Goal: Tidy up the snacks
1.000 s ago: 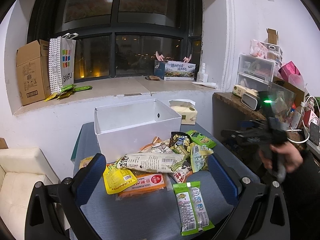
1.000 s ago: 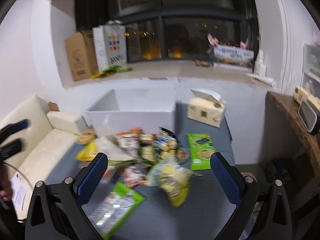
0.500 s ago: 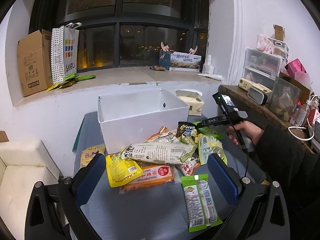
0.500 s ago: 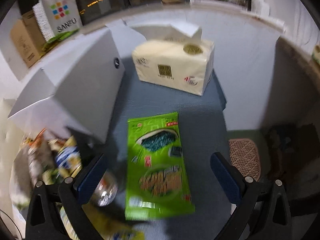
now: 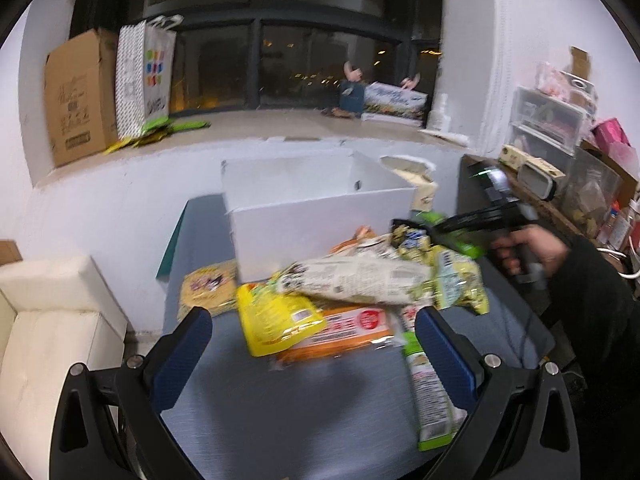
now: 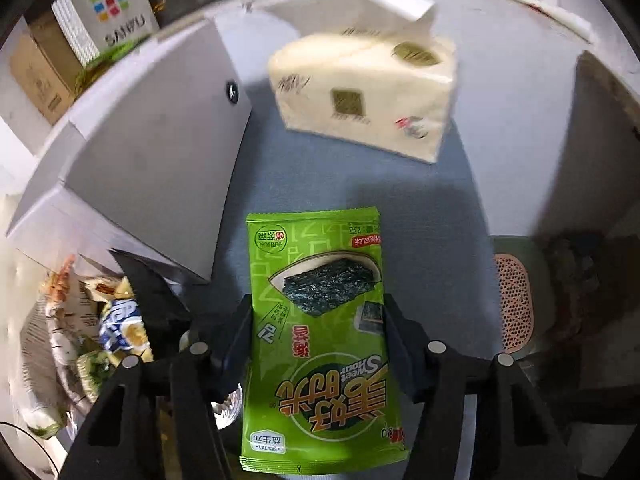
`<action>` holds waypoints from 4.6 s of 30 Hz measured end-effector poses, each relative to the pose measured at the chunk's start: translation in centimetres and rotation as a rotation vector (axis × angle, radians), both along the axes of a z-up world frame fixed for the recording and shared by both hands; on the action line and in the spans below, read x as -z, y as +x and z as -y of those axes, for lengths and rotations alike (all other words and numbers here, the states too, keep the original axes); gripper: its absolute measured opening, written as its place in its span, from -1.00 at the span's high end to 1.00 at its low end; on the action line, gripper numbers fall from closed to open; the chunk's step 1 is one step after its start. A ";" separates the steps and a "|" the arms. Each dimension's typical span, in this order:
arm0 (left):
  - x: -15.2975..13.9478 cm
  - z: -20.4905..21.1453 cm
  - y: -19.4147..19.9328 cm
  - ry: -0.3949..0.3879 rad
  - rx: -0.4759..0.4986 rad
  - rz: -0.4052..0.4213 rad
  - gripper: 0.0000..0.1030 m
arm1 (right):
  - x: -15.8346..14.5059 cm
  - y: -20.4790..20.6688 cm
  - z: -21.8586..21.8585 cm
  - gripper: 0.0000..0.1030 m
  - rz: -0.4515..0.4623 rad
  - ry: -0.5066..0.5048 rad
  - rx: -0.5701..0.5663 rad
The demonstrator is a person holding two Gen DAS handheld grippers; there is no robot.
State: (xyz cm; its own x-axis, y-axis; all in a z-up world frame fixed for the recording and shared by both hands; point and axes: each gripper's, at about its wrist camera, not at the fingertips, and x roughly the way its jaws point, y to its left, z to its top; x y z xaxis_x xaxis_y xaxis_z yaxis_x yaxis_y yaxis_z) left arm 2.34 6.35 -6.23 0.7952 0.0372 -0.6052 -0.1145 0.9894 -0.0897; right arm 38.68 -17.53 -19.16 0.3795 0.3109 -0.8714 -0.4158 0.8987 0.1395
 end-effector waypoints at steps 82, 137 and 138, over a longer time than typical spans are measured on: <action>-5.4 -6.0 12.3 -0.040 -0.002 0.174 -1.00 | -20.2 -7.2 -10.0 -1.00 0.491 0.256 -0.210; 4.5 -4.7 -0.8 -0.261 -0.049 0.005 -1.00 | -1.6 -17.2 -20.9 0.14 0.256 -0.307 -0.688; 4.6 -4.7 -0.6 -0.262 -0.051 0.000 -1.00 | -2.0 -17.1 -20.5 0.22 0.250 -0.274 -0.682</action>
